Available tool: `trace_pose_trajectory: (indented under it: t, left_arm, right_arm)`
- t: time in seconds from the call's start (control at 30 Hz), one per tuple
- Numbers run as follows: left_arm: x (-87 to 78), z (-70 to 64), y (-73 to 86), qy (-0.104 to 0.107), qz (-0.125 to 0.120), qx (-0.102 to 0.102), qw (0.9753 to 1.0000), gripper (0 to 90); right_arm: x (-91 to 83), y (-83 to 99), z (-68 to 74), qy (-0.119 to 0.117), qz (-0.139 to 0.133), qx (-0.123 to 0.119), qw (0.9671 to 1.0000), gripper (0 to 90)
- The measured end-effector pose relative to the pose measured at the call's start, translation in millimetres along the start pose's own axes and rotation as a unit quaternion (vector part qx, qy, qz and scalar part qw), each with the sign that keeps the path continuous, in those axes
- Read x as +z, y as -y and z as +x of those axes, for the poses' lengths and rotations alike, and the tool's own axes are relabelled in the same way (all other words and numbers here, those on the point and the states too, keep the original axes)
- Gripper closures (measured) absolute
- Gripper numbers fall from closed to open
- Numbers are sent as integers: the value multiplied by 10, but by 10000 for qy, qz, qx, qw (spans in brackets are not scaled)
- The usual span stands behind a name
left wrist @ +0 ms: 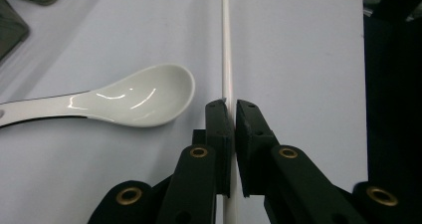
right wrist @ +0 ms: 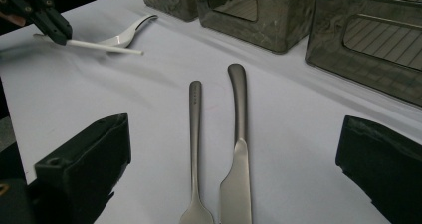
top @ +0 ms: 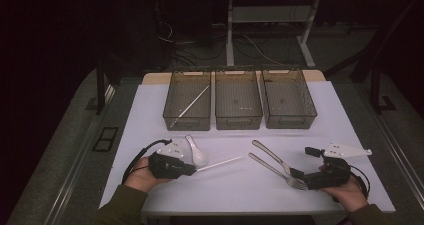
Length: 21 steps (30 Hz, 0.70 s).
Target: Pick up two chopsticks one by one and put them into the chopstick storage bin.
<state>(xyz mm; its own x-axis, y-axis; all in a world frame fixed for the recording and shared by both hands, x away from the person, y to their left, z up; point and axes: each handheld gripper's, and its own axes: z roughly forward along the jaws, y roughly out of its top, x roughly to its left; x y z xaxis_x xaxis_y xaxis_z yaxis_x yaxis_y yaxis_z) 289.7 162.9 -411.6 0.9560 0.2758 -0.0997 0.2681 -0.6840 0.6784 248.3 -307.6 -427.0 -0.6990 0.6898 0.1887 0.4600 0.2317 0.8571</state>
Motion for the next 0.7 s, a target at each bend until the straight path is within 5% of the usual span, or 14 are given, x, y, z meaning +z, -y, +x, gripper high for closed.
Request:
trace_pose_trajectory:
  t: [0.3, 0.7]
  left_arm:
    - [-65, -1, -80, -78, -243, -292, 9992, 842]
    - [-130, 26, -158, -550, -351, -622, 9959, 842]
  right_arm:
    - [131, 13, 60, -27, 136, -187, 9997, 8]
    - [147, 11, 52, -30, 152, -195, 9997, 8]
